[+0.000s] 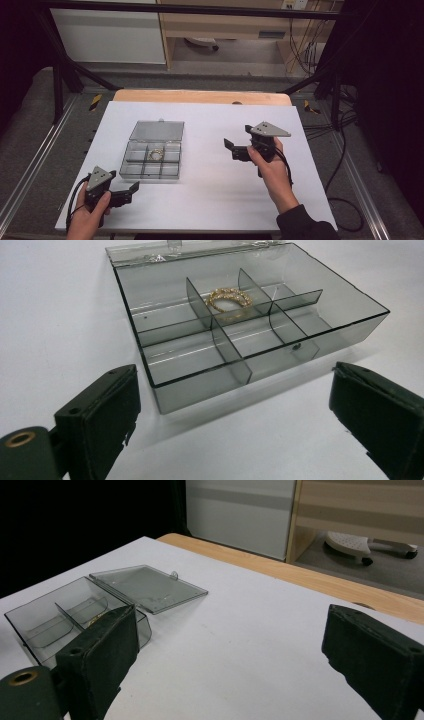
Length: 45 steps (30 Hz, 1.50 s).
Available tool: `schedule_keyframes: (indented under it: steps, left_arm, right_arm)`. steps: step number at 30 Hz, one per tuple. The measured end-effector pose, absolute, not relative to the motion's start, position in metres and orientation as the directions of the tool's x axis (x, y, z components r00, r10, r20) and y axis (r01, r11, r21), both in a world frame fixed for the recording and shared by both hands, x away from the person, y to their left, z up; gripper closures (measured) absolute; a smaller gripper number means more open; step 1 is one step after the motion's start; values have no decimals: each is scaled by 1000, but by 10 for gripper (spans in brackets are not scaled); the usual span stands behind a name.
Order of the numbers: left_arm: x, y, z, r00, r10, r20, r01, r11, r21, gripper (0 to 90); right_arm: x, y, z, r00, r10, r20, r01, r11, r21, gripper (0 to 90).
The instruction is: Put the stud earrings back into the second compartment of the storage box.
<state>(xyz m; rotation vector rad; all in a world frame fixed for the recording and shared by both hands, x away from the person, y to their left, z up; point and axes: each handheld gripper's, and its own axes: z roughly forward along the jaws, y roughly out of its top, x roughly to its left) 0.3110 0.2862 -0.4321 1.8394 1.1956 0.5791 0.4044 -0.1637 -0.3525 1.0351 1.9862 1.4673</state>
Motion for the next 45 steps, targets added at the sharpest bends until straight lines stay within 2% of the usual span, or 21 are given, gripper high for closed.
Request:
schedule_keyframes:
  steps: [23, 36, 45]
  left_arm:
    - [311, 283, -432, 458, 887, -54, 490, -201, 848, 67]
    - [311, 286, -433, 433, 899, -62, 504, -184, 844, 67]
    - [311, 288, -431, 427, 902, -63, 498, -177, 849, 67]
  right_arm:
    - [382, -231, -370, -505, 858, 92, 291, 69, 954, 60]
    - [350, -275, -398, -435, 895, 95, 323, 57, 945, 54]
    - [344, -283, -421, -429, 895, 121, 367, 50, 929, 41]
